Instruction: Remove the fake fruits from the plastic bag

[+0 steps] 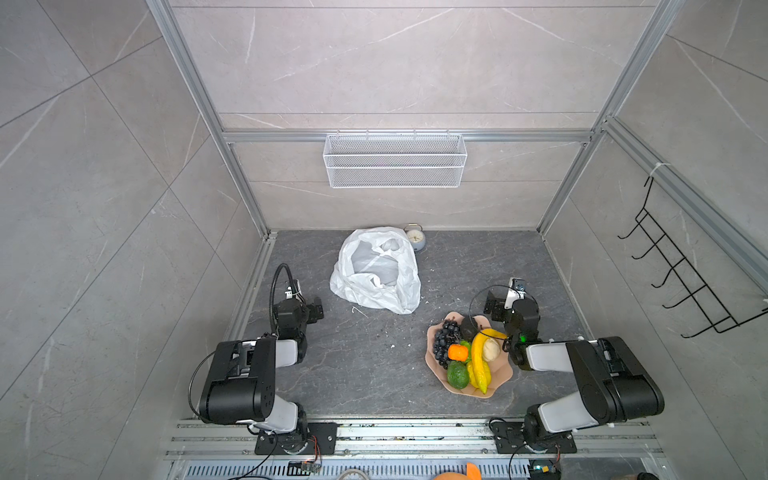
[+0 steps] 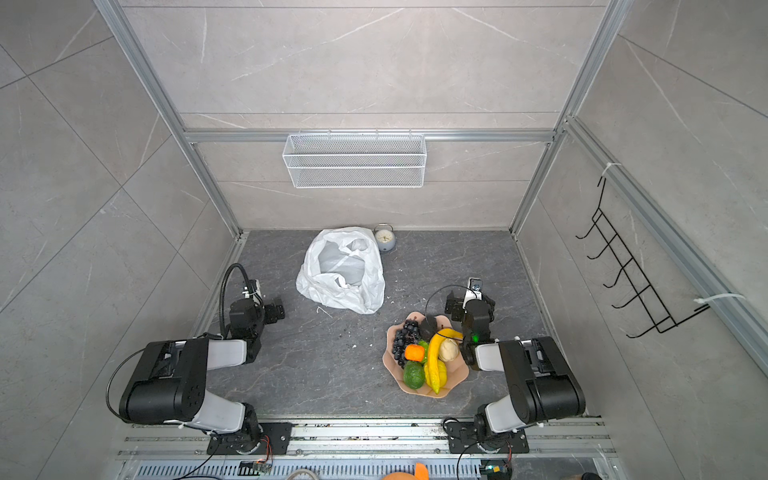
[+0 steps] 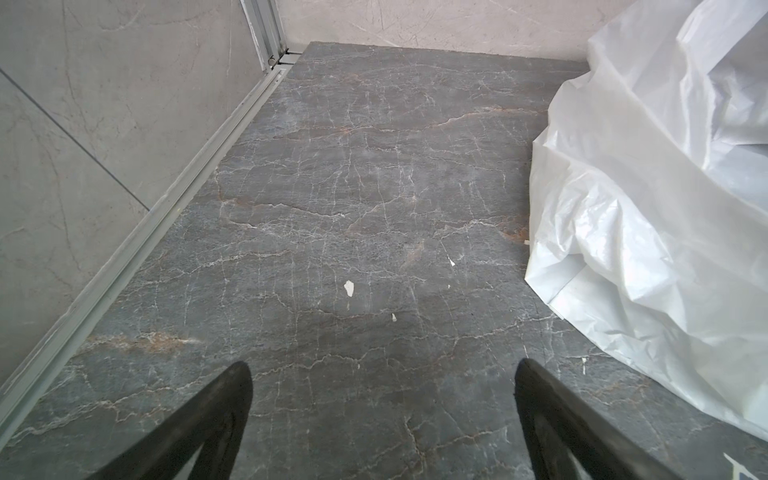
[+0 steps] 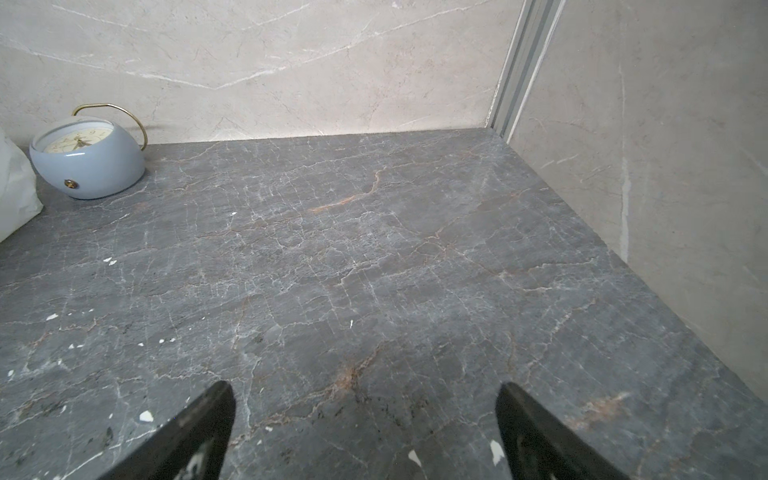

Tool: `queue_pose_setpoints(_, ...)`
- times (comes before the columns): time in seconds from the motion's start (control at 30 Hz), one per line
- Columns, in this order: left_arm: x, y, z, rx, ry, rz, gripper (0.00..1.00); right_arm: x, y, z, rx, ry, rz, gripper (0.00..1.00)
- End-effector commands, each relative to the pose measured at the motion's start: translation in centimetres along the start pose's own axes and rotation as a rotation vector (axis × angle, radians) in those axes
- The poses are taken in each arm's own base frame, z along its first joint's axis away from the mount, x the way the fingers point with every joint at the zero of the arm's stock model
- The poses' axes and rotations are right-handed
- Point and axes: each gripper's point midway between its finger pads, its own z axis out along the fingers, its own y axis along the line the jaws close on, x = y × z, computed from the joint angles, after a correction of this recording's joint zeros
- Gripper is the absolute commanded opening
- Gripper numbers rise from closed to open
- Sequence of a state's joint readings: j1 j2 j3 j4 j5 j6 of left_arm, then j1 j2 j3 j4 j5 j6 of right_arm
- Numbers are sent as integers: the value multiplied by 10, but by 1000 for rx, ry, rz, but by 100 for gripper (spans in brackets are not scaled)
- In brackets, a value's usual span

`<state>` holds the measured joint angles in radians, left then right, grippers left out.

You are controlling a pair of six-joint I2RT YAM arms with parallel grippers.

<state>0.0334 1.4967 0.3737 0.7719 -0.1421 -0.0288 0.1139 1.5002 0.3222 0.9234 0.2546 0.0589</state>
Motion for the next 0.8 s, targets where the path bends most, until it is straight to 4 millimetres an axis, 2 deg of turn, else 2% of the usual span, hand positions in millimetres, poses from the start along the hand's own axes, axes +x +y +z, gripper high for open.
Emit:
queue_pose_setpoints(0.0, -12, -3, 0, 24, -54, 5, 100, 0, 0, 2, 12, 10, -11, 100)
queue_pose_setpoints(0.77, -12, -3, -1, 23, -56, 6, 100, -1, 4, 3, 12, 9, -29, 100)
